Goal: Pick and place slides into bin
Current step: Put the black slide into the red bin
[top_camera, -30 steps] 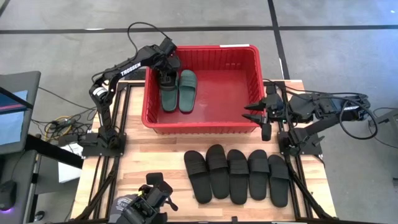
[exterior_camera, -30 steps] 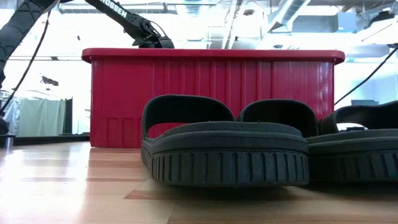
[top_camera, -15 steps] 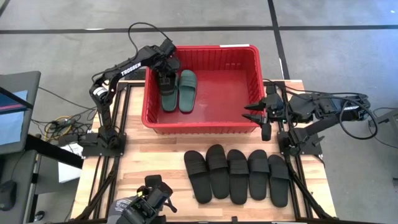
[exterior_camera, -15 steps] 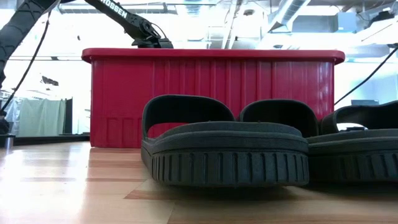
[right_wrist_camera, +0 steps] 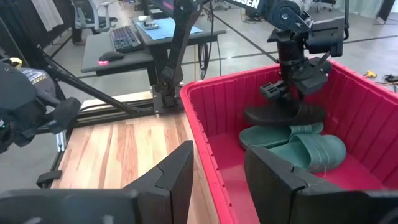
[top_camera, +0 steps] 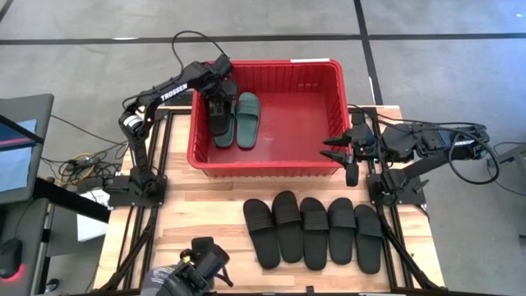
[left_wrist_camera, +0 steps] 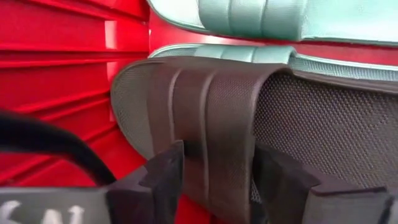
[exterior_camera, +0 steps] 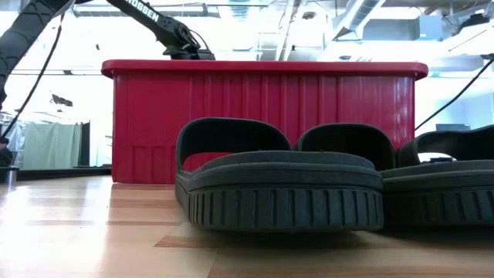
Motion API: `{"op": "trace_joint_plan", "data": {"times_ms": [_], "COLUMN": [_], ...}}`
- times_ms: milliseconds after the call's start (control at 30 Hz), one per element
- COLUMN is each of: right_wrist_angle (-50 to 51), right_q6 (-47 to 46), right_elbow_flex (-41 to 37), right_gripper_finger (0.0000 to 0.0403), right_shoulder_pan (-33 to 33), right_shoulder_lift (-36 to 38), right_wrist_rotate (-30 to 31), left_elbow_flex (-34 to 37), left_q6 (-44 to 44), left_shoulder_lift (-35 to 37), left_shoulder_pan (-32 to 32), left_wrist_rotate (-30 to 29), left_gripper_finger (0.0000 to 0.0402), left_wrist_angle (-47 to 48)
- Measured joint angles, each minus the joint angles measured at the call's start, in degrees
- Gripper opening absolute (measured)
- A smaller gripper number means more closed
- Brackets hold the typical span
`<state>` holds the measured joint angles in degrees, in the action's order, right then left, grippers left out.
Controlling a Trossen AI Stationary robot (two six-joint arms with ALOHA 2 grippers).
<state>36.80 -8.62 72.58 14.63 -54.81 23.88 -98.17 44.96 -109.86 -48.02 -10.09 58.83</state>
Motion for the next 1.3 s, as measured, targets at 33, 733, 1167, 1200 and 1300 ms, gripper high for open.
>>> {"op": "trace_joint_plan", "data": {"times_ms": [33,733,1167,1200,1300], "right_wrist_angle": [0.00,0.00,0.03,0.04,0.46], "right_q6": [0.00,-0.04,-0.04,-0.04,-0.02], "right_elbow_flex": [0.00,0.00,0.00,0.00,0.00], "right_gripper_finger": [0.0132,0.0132,0.0132,0.0132,0.0132], "right_shoulder_pan": [0.00,0.00,0.00,0.00,0.00], "right_shoulder_lift": [0.00,0.00,0.00,0.00,0.00], "right_wrist_rotate": [0.00,-1.51,-1.53,-1.54,-1.55], "left_elbow_flex": [0.00,-2.34,-5.60,-5.60,-5.60], "left_q6": [-0.13,-2.91,-0.05,-0.05,-0.63], "left_shoulder_lift": [0.00,0.11,0.11,0.11,0.11], "left_shoulder_pan": [0.18,2.32,2.45,2.46,2.62], "left_wrist_rotate": [0.00,0.62,0.24,0.22,0.19], "left_gripper_finger": [0.0175,0.0220,0.0220,0.0220,0.0220], "left_wrist_angle": [0.14,6.52,4.34,4.35,4.38]}}
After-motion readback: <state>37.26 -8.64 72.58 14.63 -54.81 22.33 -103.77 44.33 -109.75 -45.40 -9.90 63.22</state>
